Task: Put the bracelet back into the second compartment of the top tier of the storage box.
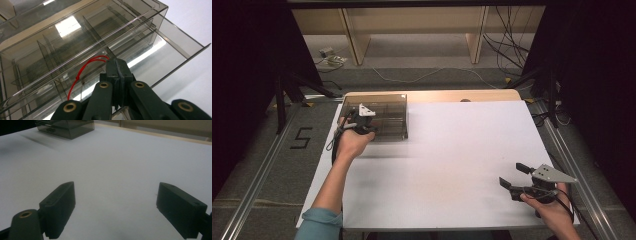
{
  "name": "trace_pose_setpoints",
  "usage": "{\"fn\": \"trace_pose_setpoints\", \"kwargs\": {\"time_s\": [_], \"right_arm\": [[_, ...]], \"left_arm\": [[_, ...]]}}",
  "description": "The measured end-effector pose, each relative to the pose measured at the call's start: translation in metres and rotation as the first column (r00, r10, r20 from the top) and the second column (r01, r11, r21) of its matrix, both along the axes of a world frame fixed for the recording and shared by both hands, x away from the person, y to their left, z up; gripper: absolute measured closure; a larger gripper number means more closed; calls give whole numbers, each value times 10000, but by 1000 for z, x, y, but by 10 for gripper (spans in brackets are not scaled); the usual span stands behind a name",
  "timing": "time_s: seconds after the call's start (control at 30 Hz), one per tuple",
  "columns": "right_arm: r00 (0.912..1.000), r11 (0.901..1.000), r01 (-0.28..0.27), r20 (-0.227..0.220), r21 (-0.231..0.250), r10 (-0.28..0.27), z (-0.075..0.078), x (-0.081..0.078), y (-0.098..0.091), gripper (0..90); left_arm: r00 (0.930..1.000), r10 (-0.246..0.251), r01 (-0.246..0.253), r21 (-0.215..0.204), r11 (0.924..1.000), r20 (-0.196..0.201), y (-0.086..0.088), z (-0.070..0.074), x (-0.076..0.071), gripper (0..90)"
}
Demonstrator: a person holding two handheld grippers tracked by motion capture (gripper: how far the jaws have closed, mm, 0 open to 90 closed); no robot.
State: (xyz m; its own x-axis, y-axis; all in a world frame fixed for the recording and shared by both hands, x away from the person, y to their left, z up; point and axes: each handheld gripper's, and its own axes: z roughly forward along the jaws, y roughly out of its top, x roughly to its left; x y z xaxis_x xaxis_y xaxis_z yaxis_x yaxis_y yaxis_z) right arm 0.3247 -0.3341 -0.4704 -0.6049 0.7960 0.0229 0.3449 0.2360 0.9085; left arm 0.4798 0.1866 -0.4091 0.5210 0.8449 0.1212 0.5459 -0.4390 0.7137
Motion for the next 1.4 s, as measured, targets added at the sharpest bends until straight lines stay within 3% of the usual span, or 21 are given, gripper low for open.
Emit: {"fn": "trace_pose_setpoints", "kwargs": {"time_s": [0.2,0.53,0.73,1.2,1.4], "right_arm": [[10000,10000,-5,-1,-7,5,0,0,-1,165],[10000,10000,-14,-2,-2,14,0,0,0,165],[10000,10000,-19,-7,-4,19,0,0,0,165],[10000,10000,-45,0,-34,45,0,0,1,165],[10000,10000,-60,7,-23,60,0,0,1,165]], "left_arm": [[9997,109,-112,143,9998,203,1,0,0,885],[9965,421,-408,-195,9990,728,12,9,-12,768],[9916,704,-619,-797,9949,1088,17,18,-19,655],[9889,1367,-1269,-1485,9807,577,19,22,-26,350],[9902,1243,-1122,-1677,9794,636,15,25,-29,309]]}}
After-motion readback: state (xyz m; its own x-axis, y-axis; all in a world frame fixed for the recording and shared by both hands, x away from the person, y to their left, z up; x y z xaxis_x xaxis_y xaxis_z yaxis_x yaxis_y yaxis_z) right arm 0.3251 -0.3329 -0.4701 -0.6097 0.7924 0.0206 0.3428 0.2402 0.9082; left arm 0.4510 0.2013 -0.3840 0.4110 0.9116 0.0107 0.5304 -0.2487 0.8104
